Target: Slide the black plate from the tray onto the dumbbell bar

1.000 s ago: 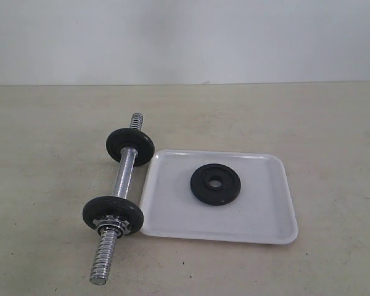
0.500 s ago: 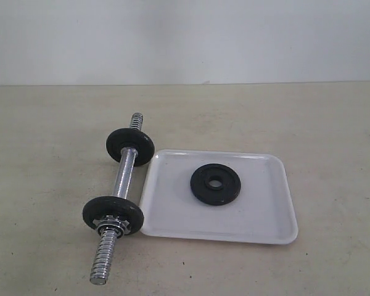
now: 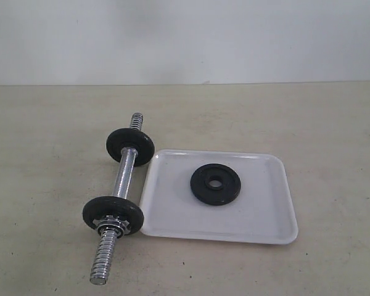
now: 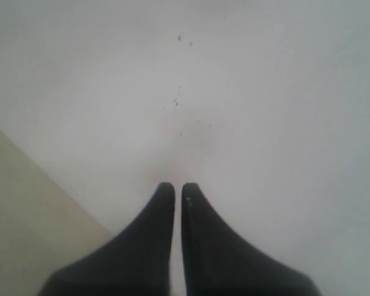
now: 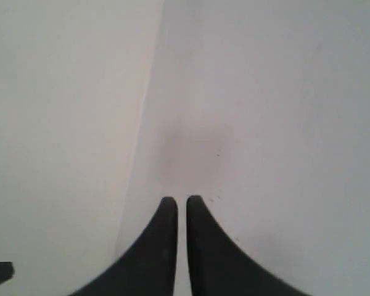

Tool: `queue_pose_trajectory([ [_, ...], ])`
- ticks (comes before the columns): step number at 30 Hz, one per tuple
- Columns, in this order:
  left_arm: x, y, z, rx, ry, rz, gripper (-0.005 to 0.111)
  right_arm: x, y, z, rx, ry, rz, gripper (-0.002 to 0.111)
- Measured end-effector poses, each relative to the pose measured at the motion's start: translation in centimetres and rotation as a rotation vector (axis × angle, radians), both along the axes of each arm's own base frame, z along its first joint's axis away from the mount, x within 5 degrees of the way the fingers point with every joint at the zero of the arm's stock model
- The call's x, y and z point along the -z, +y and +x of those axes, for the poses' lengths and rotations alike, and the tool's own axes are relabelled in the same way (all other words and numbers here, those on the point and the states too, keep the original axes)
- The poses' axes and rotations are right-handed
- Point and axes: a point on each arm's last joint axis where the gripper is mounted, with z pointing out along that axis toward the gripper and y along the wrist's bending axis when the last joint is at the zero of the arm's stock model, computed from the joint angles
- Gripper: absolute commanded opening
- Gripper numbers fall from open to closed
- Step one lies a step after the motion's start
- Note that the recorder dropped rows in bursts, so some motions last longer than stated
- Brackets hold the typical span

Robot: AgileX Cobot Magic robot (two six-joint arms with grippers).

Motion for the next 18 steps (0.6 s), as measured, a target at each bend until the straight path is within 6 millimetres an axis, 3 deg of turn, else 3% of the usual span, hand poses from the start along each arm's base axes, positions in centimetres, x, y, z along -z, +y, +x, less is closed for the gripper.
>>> queue_pose_trajectory([
  [4,-0.5,-0.5,-0.1,0.043,0.064,0.134,0.004,-1.2,-0.5,0.1,0.112,0.098,-0.039,0.004],
  [12,-6.2,-1.4,-2.3,0.137,-0.016,0.537,0.004,-0.8,0.1,3.8,0.019,0.416,-0.047,0.004],
  [18,-10.1,-3.1,-5.4,0.302,-0.210,0.923,0.004,0.2,1.0,6.5,-0.088,0.564,-0.154,0.004],
])
